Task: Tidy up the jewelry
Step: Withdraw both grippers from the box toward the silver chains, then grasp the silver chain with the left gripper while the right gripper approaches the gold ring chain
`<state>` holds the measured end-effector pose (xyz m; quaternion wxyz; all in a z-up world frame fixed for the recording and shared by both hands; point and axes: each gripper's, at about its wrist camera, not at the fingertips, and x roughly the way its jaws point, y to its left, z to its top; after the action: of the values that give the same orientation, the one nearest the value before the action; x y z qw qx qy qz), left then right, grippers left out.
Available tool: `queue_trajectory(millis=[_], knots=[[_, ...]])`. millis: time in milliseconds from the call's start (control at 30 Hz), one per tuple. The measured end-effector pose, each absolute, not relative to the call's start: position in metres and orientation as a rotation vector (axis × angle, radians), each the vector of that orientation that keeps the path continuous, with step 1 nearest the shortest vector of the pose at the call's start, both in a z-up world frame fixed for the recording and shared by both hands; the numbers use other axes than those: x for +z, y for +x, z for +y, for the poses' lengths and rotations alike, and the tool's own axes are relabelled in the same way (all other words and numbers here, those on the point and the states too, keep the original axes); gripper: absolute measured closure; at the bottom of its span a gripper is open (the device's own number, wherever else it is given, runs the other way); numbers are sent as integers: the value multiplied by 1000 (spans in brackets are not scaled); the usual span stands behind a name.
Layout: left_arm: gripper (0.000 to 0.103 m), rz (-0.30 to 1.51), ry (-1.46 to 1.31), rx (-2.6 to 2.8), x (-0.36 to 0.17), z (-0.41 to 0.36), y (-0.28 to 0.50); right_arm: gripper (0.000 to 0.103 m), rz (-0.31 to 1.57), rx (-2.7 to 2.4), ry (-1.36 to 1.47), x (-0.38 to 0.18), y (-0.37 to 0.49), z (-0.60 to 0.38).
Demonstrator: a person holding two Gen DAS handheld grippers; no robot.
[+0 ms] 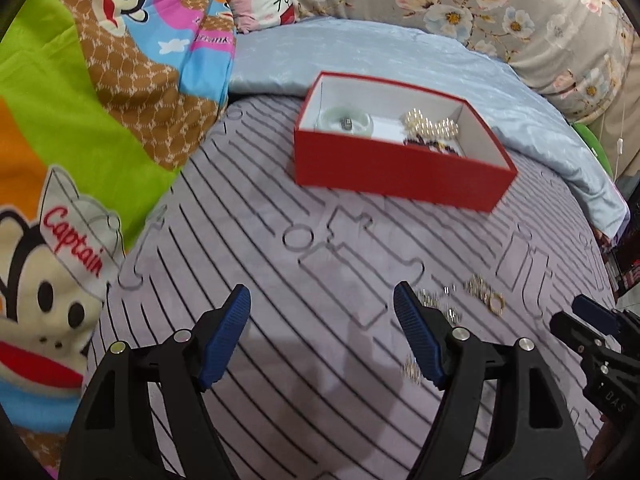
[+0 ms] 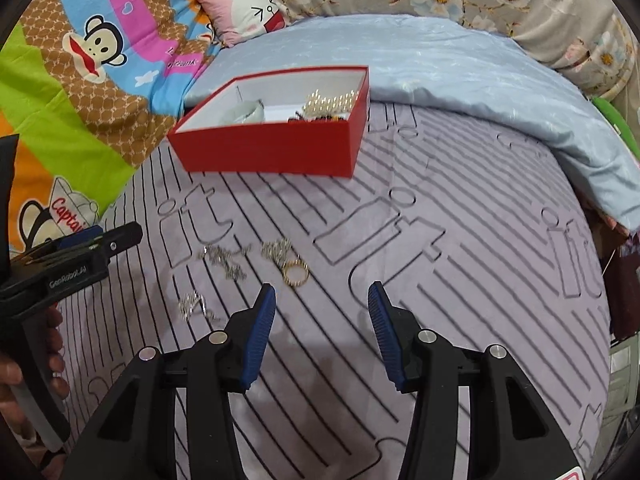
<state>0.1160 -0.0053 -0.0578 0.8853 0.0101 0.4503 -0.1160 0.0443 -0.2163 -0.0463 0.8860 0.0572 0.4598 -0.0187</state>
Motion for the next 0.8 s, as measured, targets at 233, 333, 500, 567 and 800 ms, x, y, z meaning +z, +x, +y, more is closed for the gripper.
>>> queue_trajectory(millis=[233,333,500,567,800], knots=[[31,965,36,-264,-74,-8,90,55,985,-21,134,-67,44,-206],[31,982,28,-272,-79,-11,86,55,990,-10,137,-72,47,-201],[31,990,32,-314,-82,-23,78,56,997,-6,139,-76,46,-198],[32,992,25,-339,-82,-29,76,56,995,-13,142,-75,43,-201],[38,1025,22,-379,-90,-50,78,56,982,-46,159,-68,37,-217]])
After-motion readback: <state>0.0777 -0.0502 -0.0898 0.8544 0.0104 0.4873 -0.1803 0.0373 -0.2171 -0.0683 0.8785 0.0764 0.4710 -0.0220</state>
